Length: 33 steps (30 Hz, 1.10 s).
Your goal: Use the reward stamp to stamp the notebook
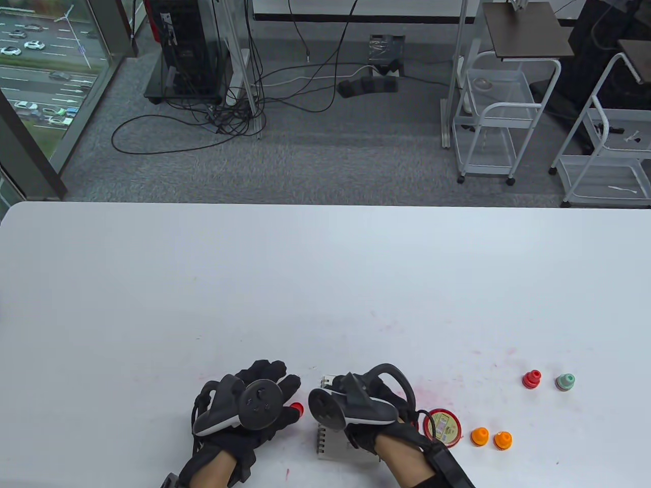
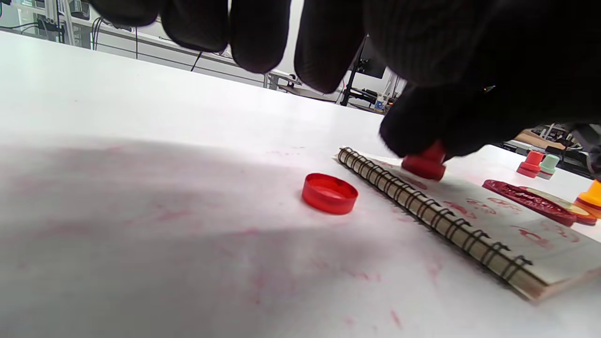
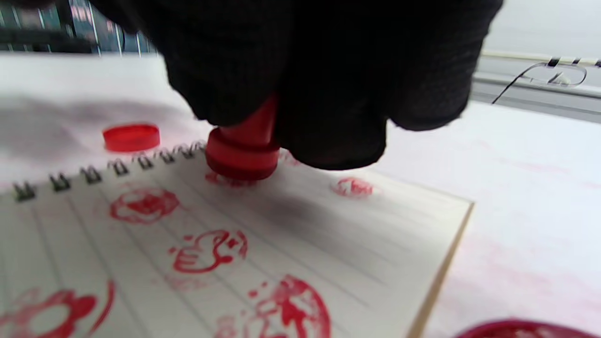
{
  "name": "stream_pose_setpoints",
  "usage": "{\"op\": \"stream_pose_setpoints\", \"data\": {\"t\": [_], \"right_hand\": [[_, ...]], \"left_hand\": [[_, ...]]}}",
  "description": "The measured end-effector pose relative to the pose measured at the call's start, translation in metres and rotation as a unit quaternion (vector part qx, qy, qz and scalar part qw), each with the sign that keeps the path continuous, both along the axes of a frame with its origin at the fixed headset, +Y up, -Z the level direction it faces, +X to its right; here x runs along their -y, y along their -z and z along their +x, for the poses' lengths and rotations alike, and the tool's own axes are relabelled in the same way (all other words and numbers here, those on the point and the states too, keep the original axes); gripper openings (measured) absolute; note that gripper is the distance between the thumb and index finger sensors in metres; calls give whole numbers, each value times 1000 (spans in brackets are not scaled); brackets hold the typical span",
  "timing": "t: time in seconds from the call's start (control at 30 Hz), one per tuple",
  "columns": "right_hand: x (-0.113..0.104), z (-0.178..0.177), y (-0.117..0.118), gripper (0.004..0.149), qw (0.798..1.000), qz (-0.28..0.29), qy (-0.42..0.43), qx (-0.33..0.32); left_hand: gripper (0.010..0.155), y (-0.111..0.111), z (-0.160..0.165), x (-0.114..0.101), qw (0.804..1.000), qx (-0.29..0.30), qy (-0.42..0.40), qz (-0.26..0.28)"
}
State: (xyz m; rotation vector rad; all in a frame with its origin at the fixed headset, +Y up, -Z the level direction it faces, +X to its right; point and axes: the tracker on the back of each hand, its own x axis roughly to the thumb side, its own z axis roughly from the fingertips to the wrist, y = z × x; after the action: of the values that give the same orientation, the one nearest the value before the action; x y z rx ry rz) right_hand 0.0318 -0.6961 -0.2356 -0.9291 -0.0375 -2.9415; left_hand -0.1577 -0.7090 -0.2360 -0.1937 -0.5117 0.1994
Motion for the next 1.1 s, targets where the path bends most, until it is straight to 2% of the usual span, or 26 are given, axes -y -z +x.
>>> {"op": "stream_pose_setpoints", "data": {"t": [0.1, 0.23, 0.37, 0.4, 0.5, 0.77, 0.87, 1.1], "right_hand": [[-20, 24, -12, 43, 997, 37, 59, 22], [-42, 63, -32, 42, 976, 75, 194, 68], [-38, 93, -46, 42, 936, 105, 321, 101], [-35, 98, -48, 42, 924, 102, 352, 108], [-31, 103, -52, 43, 909, 69, 397, 106], [-21, 96, -51, 43, 923, 61, 367, 96], [-20, 96, -50, 43, 923, 62, 366, 97], [-18, 94, -49, 43, 925, 54, 365, 91]], "left_hand": [[71, 0, -3, 0, 1000, -7, -4, -1], [71, 0, -3, 1, 1000, -7, -2, -7], [73, -1, 2, 8, 1000, 1, 7, -21], [75, -1, 3, 10, 1000, 2, 11, -25], [81, 0, 9, 21, 998, 11, 38, -53], [79, 6, 17, 36, 997, 6, 53, -60], [75, 8, 20, 40, 997, -1, 40, -73], [68, 11, 24, 42, 997, -21, 40, -65]]}}
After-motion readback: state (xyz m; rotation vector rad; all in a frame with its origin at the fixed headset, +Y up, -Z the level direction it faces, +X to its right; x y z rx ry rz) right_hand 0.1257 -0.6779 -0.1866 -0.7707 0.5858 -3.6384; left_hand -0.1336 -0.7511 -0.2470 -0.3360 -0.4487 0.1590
